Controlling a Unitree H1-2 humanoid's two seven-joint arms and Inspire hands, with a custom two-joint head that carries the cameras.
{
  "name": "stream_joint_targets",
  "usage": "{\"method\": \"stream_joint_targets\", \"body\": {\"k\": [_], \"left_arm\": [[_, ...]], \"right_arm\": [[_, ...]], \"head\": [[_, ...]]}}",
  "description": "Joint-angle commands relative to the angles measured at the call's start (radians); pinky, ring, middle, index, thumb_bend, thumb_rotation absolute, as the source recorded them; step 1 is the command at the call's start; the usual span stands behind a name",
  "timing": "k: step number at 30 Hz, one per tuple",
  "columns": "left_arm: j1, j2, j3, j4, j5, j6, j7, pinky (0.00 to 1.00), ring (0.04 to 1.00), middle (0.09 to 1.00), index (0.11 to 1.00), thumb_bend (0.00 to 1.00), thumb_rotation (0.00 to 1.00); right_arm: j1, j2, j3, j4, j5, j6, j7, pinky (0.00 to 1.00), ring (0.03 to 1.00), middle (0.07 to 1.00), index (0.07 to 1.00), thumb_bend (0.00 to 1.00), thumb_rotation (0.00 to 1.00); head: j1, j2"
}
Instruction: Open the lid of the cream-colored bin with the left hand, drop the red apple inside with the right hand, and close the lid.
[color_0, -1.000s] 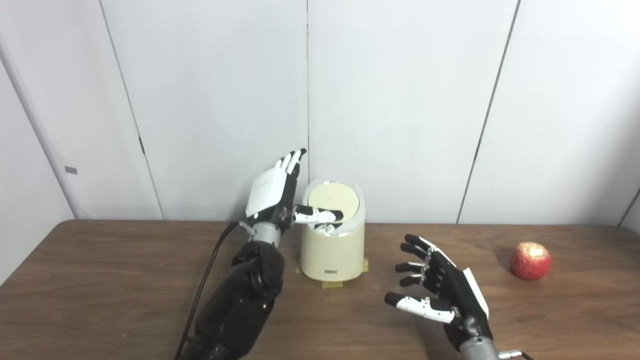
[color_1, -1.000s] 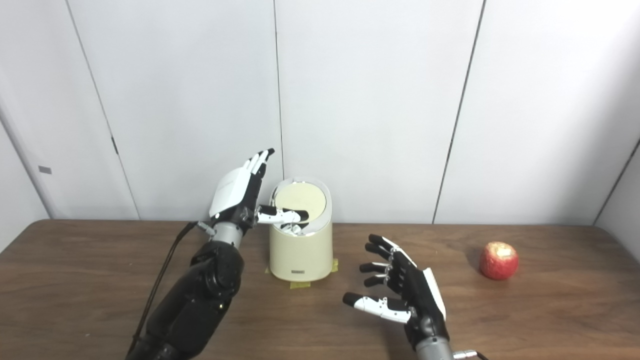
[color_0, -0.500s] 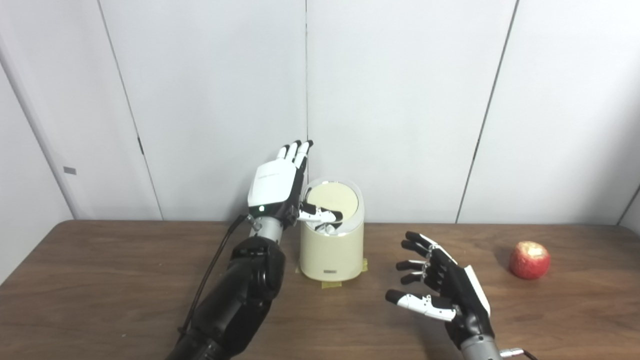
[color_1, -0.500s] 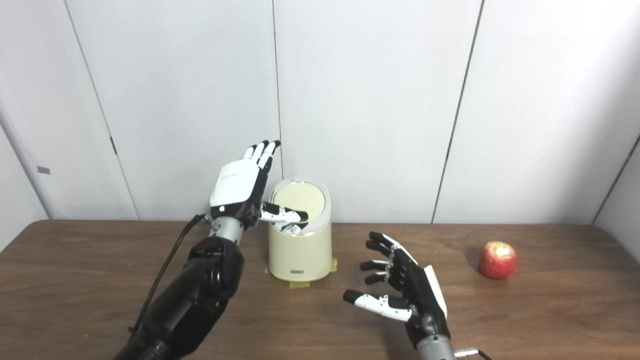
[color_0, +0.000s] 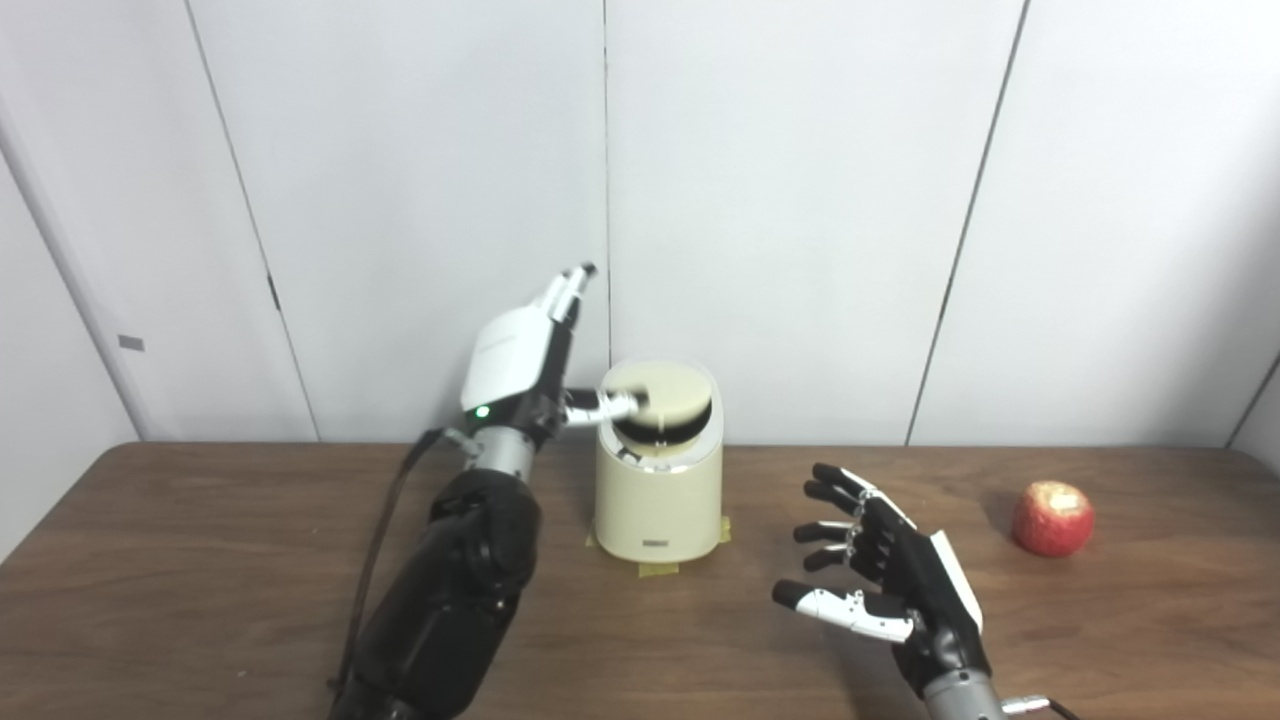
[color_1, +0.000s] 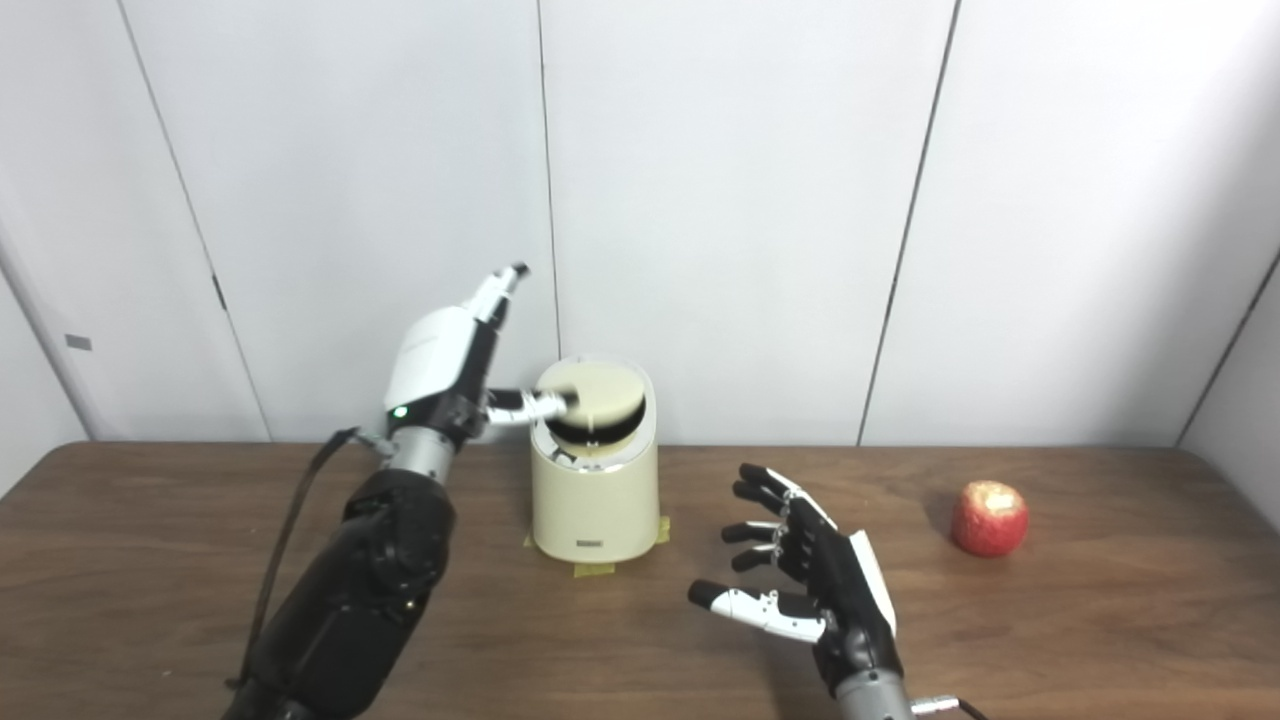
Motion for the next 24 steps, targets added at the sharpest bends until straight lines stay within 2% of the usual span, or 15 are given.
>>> {"method": "stream_joint_targets", "body": {"k": [1, 4, 7, 9, 12, 14, 16, 18, 20, 24], "left_arm": [[-0.040, -0.013, 0.027, -0.077, -0.045, -0.072, 0.028, 0.72, 0.895, 0.919, 0.964, 0.76, 0.25], [0.022, -0.022, 0.069, -0.186, -0.158, -0.064, -0.038, 0.70, 0.869, 0.909, 0.931, 0.77, 0.26], [0.087, -0.023, 0.102, -0.289, -0.233, 0.001, -0.105, 0.67, 0.845, 0.889, 0.910, 0.77, 0.27], [0.124, -0.024, 0.124, -0.336, -0.285, 0.032, -0.140, 0.68, 0.847, 0.879, 0.899, 0.76, 0.26], [0.181, -0.016, 0.160, -0.383, -0.369, 0.045, -0.183, 0.69, 0.842, 0.870, 0.876, 0.75, 0.25], [0.224, 0.002, 0.184, -0.391, -0.447, 0.014, -0.226, 0.65, 0.801, 0.844, 0.853, 0.75, 0.25], [0.263, 0.032, 0.202, -0.378, -0.526, -0.040, -0.279, 0.66, 0.770, 0.828, 0.857, 0.77, 0.26], [0.302, 0.057, 0.215, -0.353, -0.577, -0.097, -0.315, 0.65, 0.747, 0.804, 0.855, 0.82, 0.28], [0.326, 0.069, 0.221, -0.337, -0.596, -0.137, -0.326, 0.63, 0.725, 0.791, 0.845, 0.88, 0.29], [0.389, 0.088, 0.228, -0.308, -0.611, -0.212, -0.341, 0.62, 0.719, 0.783, 0.843, 0.89, 0.30]], "right_arm": [[-0.038, 0.001, -0.001, -0.026, 0.005, -0.034, -0.003, 0.51, 0.630, 0.799, 0.797, 0.79, 0.15], [-0.037, -0.002, 0.002, -0.029, -0.004, -0.032, -0.005, 0.52, 0.635, 0.798, 0.796, 0.79, 0.16], [-0.036, -0.004, 0.004, -0.031, -0.005, -0.033, -0.003, 0.52, 0.633, 0.797, 0.798, 0.78, 0.16], [-0.036, -0.004, 0.003, -0.033, -0.003, -0.030, -0.001, 0.52, 0.630, 0.794, 0.797, 0.78, 0.16], [-0.035, -0.004, 0.001, -0.031, 0.007, -0.030, 0.000, 0.52, 0.633, 0.795, 0.800, 0.78, 0.15], [-0.035, -0.006, 0.001, -0.031, -0.003, -0.030, -0.005, 0.53, 0.629, 0.791, 0.798, 0.78, 0.16], [-0.034, -0.007, 0.001, -0.032, -0.013, -0.025, -0.009, 0.56, 0.621, 0.787, 0.796, 0.79, 0.16], [-0.033, -0.008, 0.001, -0.035, -0.020, -0.019, -0.011, 0.55, 0.619, 0.787, 0.795, 0.78, 0.16], [-0.032, -0.009, 0.000, -0.035, -0.018, -0.020, -0.010, 0.54, 0.616, 0.788, 0.796, 0.78, 0.15], [-0.031, -0.014, 0.000, -0.037, -0.021, -0.017, -0.012, 0.55, 0.611, 0.783, 0.794, 0.78, 0.15]], "head": [[0.003, 0.001], [0.006, 0.001], [0.007, 0.002], [0.007, 0.002], [0.005, 0.004], [0.008, 0.005], [0.008, 0.006], [0.006, 0.006], [0.005, 0.006], [0.004, 0.005]]}}
